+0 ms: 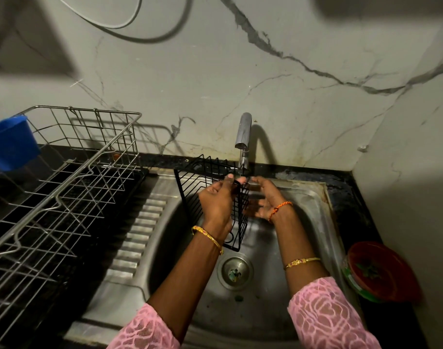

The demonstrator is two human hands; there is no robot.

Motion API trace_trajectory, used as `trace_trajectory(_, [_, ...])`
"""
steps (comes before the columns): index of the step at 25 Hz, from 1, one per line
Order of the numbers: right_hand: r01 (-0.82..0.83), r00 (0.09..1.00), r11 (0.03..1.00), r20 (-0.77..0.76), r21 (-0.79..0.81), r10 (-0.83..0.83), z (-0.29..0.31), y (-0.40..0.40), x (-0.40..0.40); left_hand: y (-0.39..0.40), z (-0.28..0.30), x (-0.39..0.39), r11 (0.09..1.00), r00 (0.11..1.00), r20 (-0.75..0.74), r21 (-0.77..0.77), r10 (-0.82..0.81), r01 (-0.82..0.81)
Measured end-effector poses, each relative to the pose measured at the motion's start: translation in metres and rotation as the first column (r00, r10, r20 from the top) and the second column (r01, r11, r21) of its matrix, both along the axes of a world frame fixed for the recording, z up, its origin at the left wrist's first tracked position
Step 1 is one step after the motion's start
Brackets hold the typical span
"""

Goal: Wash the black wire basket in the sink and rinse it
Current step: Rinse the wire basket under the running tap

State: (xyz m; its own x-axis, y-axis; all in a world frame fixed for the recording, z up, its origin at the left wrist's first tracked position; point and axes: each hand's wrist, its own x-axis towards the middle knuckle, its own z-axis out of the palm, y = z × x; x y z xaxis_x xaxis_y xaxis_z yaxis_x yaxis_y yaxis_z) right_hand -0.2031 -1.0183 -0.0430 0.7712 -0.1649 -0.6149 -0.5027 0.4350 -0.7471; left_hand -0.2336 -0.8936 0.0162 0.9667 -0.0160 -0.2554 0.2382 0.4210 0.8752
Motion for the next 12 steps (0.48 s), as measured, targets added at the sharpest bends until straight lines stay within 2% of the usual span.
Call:
trace_trajectory(3, [-0.198, 0.98, 0.98, -0.029, 0.008, 0.198, 0.006, -0.008, -0.002, -0.007, -0.013, -0.01, 0.987, 0.994, 0.038, 0.13, -0.1, 0.094])
trace_trajectory(7, [-0.462, 0.887, 0.871, -0.06, -0.165, 0.459, 0.006, -0.028, -0.012, -0.009, -0.026, -0.018, 0.932, 0.963, 0.113, 0.301, -0.244, 0.201])
trace_trajectory(10, [-0.494, 0.869, 0.864, -0.021, -0.096, 0.494, 0.001, -0.041, -0.026, -0.01, -0.027, -0.027, 0.859, 0.922, 0.143, 0.437, -0.359, 0.267])
trace_trajectory(12, [-0.428, 0.904, 0.902, -0.012, -0.057, 0.428, -0.006, -0.042, -0.034, -0.011, -0.027, -0.03, 0.765, 0.862, 0.153, 0.553, -0.483, 0.331])
